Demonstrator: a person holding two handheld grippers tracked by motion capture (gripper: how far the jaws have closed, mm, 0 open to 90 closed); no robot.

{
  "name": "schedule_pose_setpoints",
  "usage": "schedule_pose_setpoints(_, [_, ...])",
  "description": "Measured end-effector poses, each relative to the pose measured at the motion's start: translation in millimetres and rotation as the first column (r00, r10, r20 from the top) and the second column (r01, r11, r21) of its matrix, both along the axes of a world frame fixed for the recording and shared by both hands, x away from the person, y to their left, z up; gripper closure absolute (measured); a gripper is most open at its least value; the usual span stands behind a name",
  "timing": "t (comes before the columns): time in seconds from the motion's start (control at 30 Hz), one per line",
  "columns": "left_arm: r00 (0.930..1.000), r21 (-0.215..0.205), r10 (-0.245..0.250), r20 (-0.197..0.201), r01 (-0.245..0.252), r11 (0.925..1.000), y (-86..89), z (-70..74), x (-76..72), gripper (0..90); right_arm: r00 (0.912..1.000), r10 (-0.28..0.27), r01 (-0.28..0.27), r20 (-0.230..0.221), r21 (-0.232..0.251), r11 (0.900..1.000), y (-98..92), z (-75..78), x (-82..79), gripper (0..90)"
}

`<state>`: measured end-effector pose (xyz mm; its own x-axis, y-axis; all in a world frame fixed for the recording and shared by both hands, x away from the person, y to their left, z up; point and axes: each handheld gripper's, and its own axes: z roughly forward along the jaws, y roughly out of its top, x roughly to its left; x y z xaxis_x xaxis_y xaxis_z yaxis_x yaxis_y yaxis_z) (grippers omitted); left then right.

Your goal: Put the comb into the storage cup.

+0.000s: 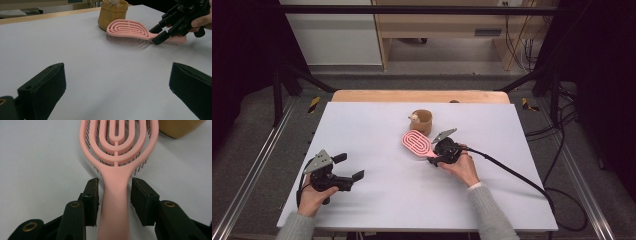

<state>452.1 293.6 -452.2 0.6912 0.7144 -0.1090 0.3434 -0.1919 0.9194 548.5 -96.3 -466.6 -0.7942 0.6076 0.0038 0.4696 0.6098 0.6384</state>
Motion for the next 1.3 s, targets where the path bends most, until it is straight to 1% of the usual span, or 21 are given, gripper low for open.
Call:
schedule_pose_setpoints(0.4, [1.0000,0.000,0.000,0.000,0.000,1.0000,0.0,-0.1,0.1,0.7,1.0000,-0.008,0.008,-0.005,-0.003,1.000,0.8,-0.9,-0.4,68.1])
schedule_pose_setpoints(0.9, [1.0000,-0.001,0.001,0.000,-0.001,1.0000,0.1,0.0,0.1,0.7,0.9999,-0.013,0.013,-0.006,-0.002,1.000,0.2,0.2,-0.6,69.2])
schedule_pose_setpoints(1.03, [1.0000,-0.001,0.001,0.000,-0.001,1.0000,0.1,0.0,0.1,0.7,0.9997,-0.015,0.015,-0.021,0.007,1.000,-0.2,2.3,-1.5,69.3])
schedule_pose_setpoints(1.1, [1.0000,-0.002,0.002,0.001,-0.002,1.0000,0.2,0.1,0.1,0.7,0.9996,-0.016,0.016,-0.021,-0.001,1.000,-0.7,3.8,-1.9,69.4])
schedule_pose_setpoints(1.3, [1.0000,-0.004,0.003,0.002,-0.003,1.0000,0.3,0.5,-0.2,0.7,0.9996,-0.015,0.015,-0.024,0.005,1.000,-1.9,7.8,-4.1,69.4])
